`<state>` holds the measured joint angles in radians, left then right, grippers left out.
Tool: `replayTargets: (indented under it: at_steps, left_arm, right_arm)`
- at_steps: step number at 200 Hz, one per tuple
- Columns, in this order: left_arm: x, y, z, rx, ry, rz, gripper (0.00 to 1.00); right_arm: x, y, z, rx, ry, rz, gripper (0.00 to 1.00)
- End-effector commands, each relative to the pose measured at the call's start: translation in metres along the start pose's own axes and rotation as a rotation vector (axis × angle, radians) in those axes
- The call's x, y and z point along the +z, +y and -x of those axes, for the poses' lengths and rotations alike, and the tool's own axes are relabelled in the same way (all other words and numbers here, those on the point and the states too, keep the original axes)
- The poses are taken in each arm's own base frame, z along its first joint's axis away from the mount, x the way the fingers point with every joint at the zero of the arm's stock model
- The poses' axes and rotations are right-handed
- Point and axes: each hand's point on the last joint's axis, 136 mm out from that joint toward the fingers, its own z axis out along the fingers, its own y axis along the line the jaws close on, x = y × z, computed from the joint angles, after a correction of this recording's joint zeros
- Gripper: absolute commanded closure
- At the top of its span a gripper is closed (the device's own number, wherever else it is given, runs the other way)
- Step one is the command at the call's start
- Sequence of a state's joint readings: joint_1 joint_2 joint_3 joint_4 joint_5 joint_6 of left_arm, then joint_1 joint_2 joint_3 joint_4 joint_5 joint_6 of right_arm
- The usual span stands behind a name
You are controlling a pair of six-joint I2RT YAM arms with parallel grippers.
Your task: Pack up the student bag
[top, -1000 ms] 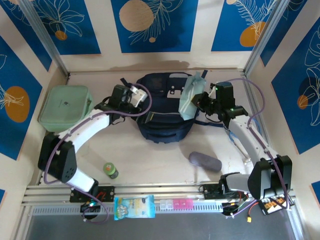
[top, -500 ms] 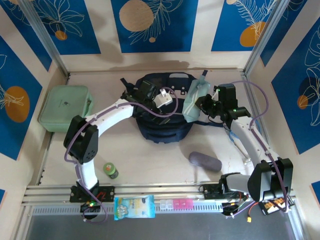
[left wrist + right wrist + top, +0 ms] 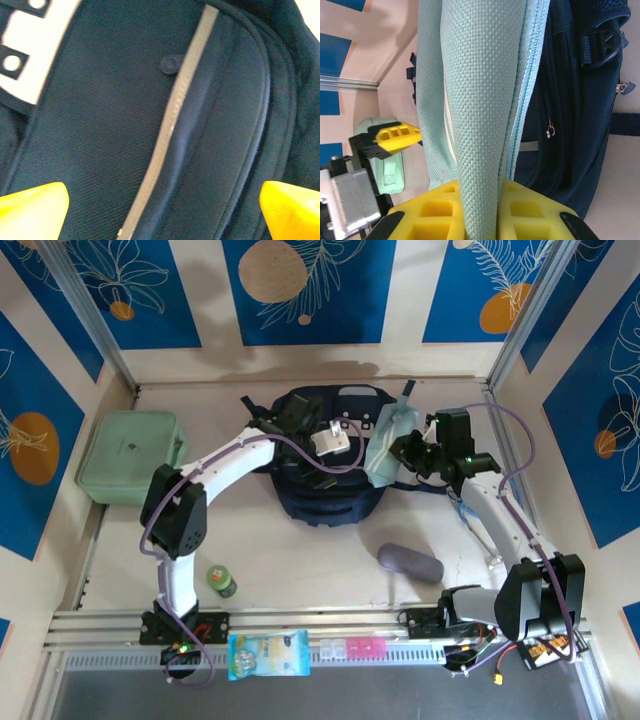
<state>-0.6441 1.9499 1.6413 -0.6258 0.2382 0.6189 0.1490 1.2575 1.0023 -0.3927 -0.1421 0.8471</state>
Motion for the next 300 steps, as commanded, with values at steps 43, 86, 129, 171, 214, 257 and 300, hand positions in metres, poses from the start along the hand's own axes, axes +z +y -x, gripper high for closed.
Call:
replayTargets:
  at_steps: [43, 86, 129, 171, 214, 257, 300]
  left_arm:
    - [0.019, -0.026, -0.016, 0.084, 0.093, -0.127, 0.05]
    - [0.027, -0.003, -0.014, 0.095, 0.119, -0.025, 0.26]
    - [0.028, -0.003, -0.02, 0.124, 0.156, -0.031, 0.19]
    - [0.032, -0.006, -0.03, 0.153, 0.191, -0.028, 0.14]
    - [0.036, 0.005, -0.023, 0.151, 0.191, 0.034, 0.2]
    - [0.039, 0.005, -0.022, 0.161, 0.199, 0.038, 0.35]
    - [0.006, 0.016, 0.013, 0.158, 0.14, 0.064, 0.68]
  right_arm:
    - [-0.011, 0.014, 0.004, 0.017, -0.015, 0.048, 0.89]
    - [-0.015, 0.018, 0.003, 0.0, -0.017, 0.065, 0.89]
    - [-0.023, 0.015, 0.008, 0.005, -0.047, 0.05, 0.88]
    - [-0.027, 0.01, 0.014, 0.017, -0.071, 0.038, 0.87]
    - [-0.028, 0.007, 0.015, 0.04, -0.08, 0.036, 0.87]
    - [-0.031, 0.007, 0.019, 0.045, -0.096, 0.032, 0.87]
    - [-0.043, -0.004, 0.022, 0.075, -0.175, 0.0, 0.87]
